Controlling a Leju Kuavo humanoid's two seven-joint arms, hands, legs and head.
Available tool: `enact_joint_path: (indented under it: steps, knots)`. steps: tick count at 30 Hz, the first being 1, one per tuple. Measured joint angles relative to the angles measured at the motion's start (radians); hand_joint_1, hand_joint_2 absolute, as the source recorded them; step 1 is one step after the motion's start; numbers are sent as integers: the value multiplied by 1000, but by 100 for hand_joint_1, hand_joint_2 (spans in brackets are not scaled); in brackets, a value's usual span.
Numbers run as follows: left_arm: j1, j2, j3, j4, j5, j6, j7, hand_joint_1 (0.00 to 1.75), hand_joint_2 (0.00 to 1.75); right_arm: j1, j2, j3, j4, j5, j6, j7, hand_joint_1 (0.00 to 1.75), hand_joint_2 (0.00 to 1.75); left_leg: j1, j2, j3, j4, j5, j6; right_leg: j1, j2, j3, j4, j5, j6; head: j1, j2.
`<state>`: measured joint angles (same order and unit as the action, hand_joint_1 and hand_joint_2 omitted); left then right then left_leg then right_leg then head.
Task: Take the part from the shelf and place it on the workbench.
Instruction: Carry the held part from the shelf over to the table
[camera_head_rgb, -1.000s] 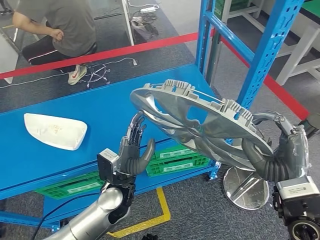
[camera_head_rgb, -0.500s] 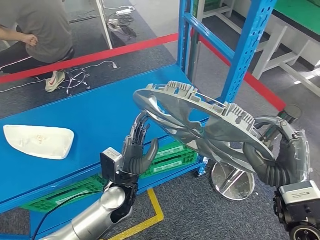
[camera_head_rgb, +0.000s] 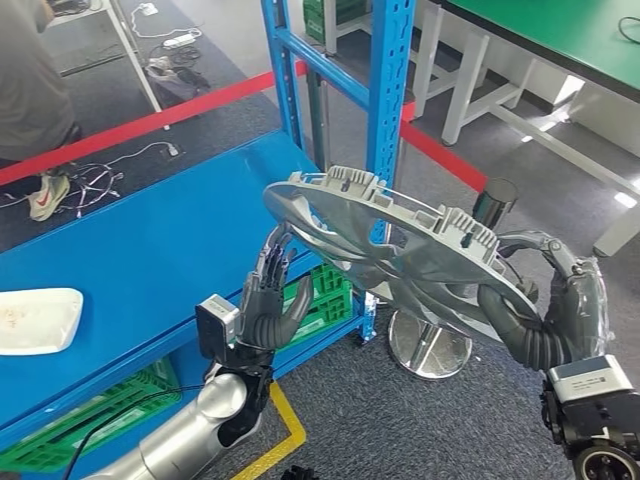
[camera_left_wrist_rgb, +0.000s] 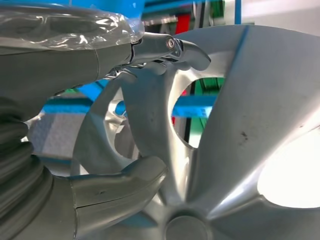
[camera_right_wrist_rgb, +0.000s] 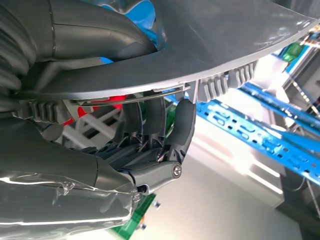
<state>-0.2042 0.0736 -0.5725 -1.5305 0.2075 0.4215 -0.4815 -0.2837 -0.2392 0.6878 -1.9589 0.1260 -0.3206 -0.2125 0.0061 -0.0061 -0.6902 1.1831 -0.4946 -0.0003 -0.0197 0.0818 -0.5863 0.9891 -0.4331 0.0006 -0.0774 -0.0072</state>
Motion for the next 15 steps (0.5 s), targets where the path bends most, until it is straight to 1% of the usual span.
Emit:
enact_joint_path:
  steps: [1,2,3,4,5,6,7,8,9,10,11,12,13,14,15]
  knots:
    - [-5,0,0,0,4,0,0,0,175,-1,0,1,0,0,-1,2,175,175,0,-23,37,-77,31,8,-1,12,0,0,1,1,-1,0]
    - [-9,0,0,0,9,0,-1,0,175,-1,0,1,0,0,-1,5,175,175,-1,-45,68,-142,54,14,-1,24,-2,0,2,4,1,0]
    - [-14,0,-1,0,13,0,-3,0,175,-2,0,2,0,0,-3,7,175,175,-3,-59,89,-185,65,17,-3,34,-5,-1,4,8,0,0]
    - [-18,0,-2,0,18,0,-6,0,175,-2,0,2,0,0,-4,9,175,175,-5,-66,98,-204,67,18,-6,44,-8,-2,6,14,0,0]
    - [-20,0,-3,1,22,0,-9,0,175,-1,0,3,0,0,-5,10,175,175,-7,-57,100,-208,68,17,-8,54,-10,-5,8,20,0,0]
    - [-24,-1,-5,1,26,1,-12,0,175,0,0,4,0,0,-6,11,175,175,-6,-44,102,-216,71,19,-9,61,-14,-8,10,27,-2,0]
    - [-27,-2,-8,2,30,1,-15,0,175,0,-1,4,0,0,-7,12,175,175,-4,-33,106,-225,76,22,-7,49,-19,-5,6,32,0,0]
    - [-30,-3,-12,2,33,1,-18,0,175,1,-2,5,0,0,-8,12,175,175,-1,-20,111,-235,80,26,-4,23,-30,14,-8,36,6,0]
    - [-31,-4,-15,3,37,1,-21,0,175,1,-3,6,0,0,-9,12,175,175,0,-7,115,-243,83,30,-1,-9,-49,54,-34,39,12,0]
    - [-31,-4,-17,4,41,1,-23,0,175,1,-4,6,0,1,-10,13,175,175,-2,5,117,-246,84,33,0,-43,-74,115,-68,42,18,0]
    - [-29,-5,-18,6,44,1,-25,0,175,2,-4,7,0,2,-10,15,175,175,-3,18,118,-246,83,35,0,-60,-104,185,-101,46,23,0]
    - [-27,-5,-19,7,46,1,-27,0,175,4,-5,8,0,4,-10,17,175,175,-4,31,118,-246,82,36,-1,-68,-129,244,-123,49,24,0]
    - [-24,-5,-20,8,48,2,-27,0,175,5,-5,8,0,7,-11,19,175,175,-5,44,118,-246,81,36,-1,-72,-140,271,-127,51,25,0]
    - [-23,-5,-22,9,49,2,-28,0,175,6,-5,9,0,9,-11,21,175,175,-5,56,119,-245,79,35,-1,-76,-129,257,-111,53,25,0]
    - [-22,-5,-23,9,50,2,-29,0,175,7,-5,9,0,10,-11,22,175,175,-5,67,121,-244,77,33,-1,-84,-99,203,-80,53,26,0]
